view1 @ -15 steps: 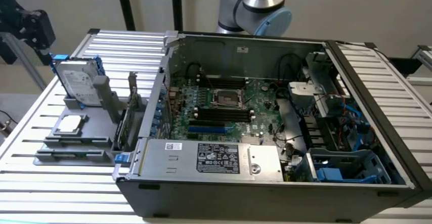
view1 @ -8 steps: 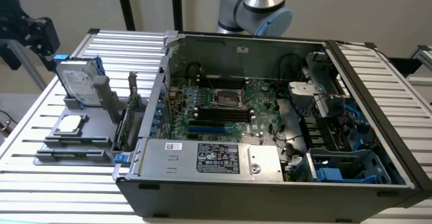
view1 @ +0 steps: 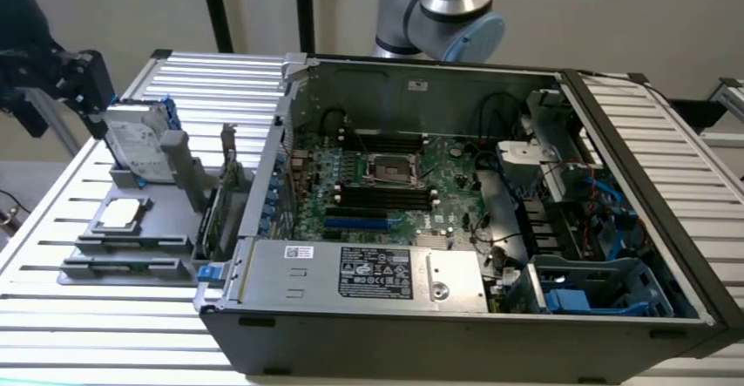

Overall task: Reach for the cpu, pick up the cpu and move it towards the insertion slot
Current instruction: 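Pick up the cpu and move it towards the insertion slot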

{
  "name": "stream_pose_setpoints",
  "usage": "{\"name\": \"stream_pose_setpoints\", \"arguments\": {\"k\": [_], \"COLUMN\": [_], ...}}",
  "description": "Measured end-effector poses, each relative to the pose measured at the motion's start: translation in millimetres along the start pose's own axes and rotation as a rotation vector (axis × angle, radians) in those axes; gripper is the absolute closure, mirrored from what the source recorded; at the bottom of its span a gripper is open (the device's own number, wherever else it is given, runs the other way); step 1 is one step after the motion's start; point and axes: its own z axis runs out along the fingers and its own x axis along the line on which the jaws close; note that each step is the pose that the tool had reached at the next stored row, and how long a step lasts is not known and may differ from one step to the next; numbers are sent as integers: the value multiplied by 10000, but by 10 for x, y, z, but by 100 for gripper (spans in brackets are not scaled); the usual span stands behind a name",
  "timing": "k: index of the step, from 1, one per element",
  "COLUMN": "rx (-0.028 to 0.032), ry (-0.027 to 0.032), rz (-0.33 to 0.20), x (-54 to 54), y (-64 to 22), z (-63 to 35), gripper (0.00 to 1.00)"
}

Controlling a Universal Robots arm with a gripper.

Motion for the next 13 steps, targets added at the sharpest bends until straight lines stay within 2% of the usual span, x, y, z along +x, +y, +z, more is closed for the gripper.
{"name": "stream_pose_setpoints", "arguments": {"k": [4,13], "rx": [1,0], "ry": [0,2], "rz": [1,-56], "x": [-28,-31], "y": [-69,-82], "z": [69,233], "gripper": [29,29]}}
